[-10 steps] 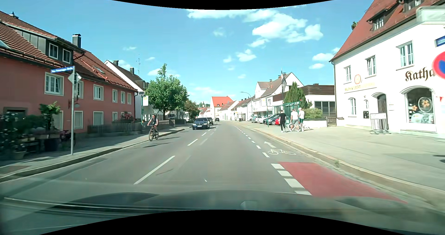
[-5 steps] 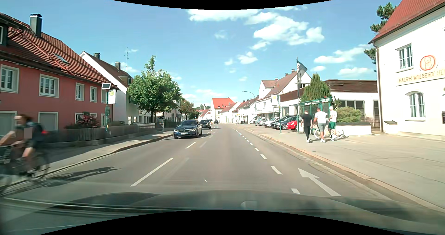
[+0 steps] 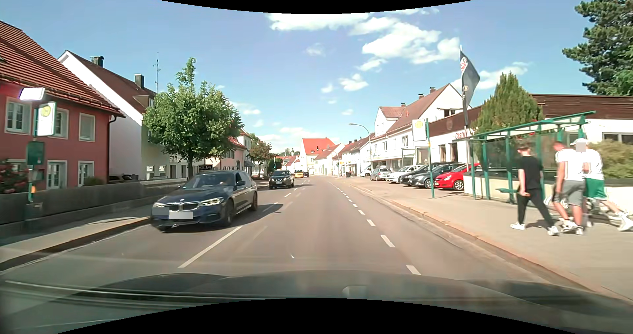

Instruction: Follow the waypoints while adhering to traffic rules and regulations

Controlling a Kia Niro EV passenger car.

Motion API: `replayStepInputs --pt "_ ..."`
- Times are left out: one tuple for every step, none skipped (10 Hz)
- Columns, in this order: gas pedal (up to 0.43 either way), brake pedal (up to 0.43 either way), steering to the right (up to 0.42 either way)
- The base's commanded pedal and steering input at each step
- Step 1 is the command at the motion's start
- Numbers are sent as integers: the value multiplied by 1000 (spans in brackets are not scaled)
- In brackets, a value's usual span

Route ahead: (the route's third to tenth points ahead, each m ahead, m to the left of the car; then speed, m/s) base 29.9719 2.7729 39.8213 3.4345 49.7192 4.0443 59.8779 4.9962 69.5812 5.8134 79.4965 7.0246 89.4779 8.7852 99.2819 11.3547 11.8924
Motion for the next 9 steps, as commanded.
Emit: replayStepInputs --pt "79 6 -12" --pt "79 6 -13" --pt "79 6 -13" --pt "79 6 -11" --pt "79 6 -11" --pt "79 6 -11" --pt "79 6 -10" --pt "79 6 -10" --pt "79 6 -11"
